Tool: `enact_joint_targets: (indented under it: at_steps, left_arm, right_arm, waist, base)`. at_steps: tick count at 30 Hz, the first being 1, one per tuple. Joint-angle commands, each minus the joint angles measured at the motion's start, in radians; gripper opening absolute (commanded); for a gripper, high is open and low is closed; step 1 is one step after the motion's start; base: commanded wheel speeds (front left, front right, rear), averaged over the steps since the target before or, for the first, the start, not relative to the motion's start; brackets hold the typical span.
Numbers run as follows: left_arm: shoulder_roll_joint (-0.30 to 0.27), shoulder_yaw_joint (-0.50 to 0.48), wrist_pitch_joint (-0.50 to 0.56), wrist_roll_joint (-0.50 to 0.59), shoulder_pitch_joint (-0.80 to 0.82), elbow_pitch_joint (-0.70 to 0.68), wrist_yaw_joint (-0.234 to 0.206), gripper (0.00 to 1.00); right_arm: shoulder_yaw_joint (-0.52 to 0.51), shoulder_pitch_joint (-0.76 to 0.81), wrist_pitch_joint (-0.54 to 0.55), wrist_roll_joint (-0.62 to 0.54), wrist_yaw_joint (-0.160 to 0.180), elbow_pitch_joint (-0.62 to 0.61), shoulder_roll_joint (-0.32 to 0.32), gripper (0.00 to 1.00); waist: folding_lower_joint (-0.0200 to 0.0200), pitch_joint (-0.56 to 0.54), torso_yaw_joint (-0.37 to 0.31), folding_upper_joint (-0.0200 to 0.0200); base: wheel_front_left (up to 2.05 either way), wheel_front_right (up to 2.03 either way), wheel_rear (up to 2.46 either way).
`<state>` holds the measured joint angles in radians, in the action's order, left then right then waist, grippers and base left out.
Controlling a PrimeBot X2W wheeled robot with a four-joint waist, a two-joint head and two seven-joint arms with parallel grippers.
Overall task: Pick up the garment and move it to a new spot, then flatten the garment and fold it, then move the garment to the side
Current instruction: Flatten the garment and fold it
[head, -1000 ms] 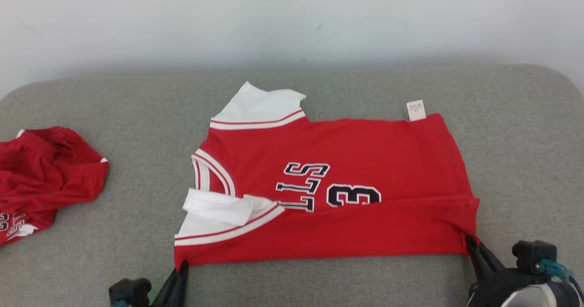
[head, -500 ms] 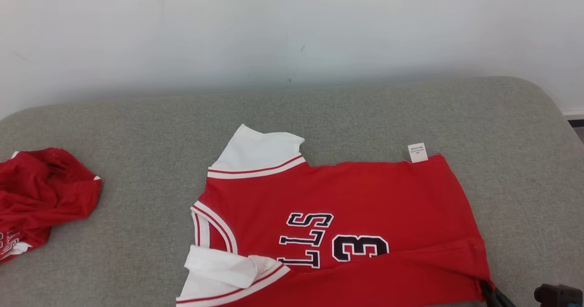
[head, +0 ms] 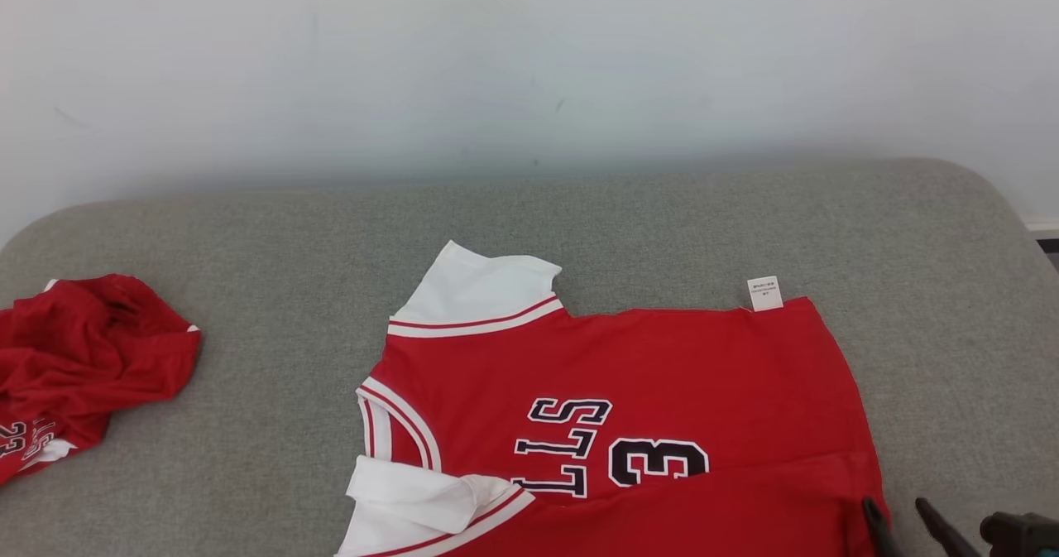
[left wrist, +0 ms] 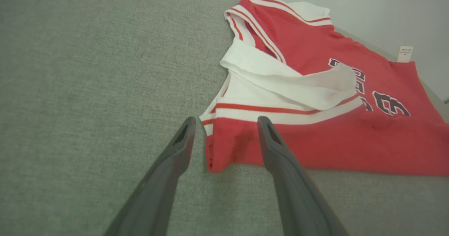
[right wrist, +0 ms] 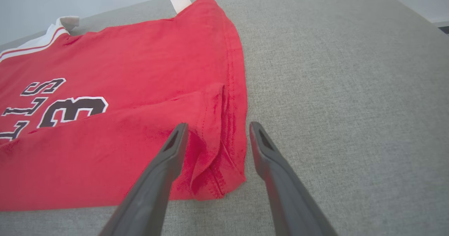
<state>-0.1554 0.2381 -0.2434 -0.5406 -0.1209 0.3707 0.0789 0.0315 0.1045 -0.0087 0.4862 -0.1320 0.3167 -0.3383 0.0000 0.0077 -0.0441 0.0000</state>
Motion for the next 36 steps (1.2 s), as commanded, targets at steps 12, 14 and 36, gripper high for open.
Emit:
enact_joint_targets:
  at_steps: [12,14,36]
  left_arm:
    - [0.018,-0.140,-0.022,0.164,0.029,-0.199,-0.036,1.00]
    - [0.037,-0.179,-0.022,0.198,0.032,-0.242,-0.041,1.00]
    - [0.061,-0.299,-0.022,0.317,0.221,-0.113,0.044,1.00]
  right_arm:
    - [-0.046,-0.041,-0.188,-0.138,0.002,-0.096,0.076,1.00]
    - [-0.051,-0.048,-0.225,-0.159,0.002,-0.101,0.099,1.00]
    - [-0.036,-0.148,-0.257,-0.291,0.002,-0.115,0.217,1.00]
  waist:
    - [0.0000,-0.012,0.018,0.0000]
    - [0.0000,-0.010,0.019,0.0000]
    - [0.0000,0.104,-0.093,0.0000]
  base:
    - [0.00,0.00,0.00]
    - [0.00,0.00,0.00]
    - [0.00,0.00,0.00]
